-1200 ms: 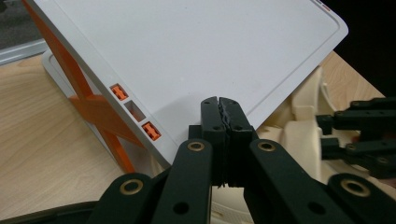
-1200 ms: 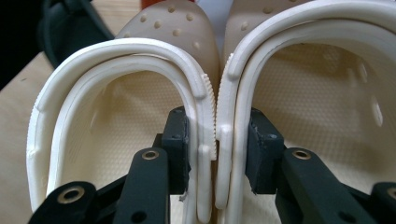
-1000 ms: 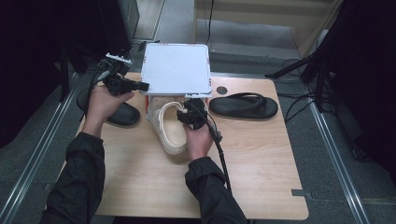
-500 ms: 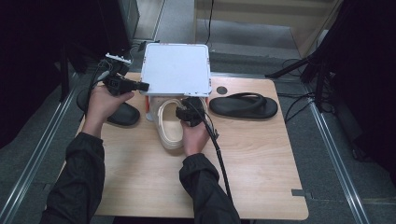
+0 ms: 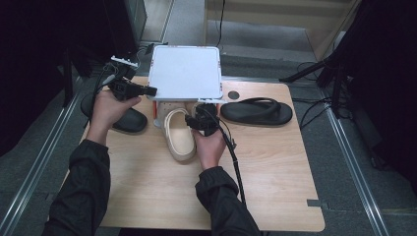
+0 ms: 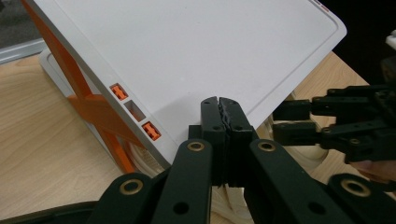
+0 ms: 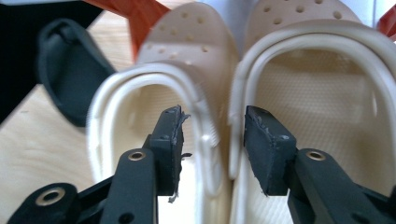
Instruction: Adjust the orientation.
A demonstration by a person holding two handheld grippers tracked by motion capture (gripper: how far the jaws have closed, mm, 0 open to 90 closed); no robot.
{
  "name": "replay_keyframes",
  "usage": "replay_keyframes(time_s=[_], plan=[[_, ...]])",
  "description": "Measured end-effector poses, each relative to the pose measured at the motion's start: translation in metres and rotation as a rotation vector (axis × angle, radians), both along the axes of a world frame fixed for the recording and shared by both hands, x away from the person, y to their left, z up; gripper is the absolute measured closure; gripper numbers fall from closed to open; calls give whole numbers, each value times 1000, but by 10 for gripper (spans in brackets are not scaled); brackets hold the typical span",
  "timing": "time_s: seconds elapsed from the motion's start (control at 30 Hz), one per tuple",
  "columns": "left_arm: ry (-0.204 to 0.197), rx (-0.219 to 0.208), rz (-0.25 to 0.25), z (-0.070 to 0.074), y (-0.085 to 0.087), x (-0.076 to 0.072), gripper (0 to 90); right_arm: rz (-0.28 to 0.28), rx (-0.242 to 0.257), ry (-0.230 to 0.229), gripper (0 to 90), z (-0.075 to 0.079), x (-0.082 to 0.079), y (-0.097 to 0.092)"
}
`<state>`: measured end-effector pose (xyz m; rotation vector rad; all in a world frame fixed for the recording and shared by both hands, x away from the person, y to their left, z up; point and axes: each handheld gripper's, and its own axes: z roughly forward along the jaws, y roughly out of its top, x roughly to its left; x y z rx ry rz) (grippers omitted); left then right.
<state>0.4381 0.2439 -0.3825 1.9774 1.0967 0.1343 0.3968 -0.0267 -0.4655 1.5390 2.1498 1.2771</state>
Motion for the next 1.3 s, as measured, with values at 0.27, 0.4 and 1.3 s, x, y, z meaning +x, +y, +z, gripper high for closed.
replay_keyframes(time_s=[0.27,0.4,1.3], plan=[[1,-2,1,0,0,0,898,57,33,-26,711,9,-28,-18],[2,-4,1,0,0,0,898,93,43,-28,780,7,-44,-23],[-5,11,5,1,-2,-2,898,276,13,74,900,-54,-105,-19]])
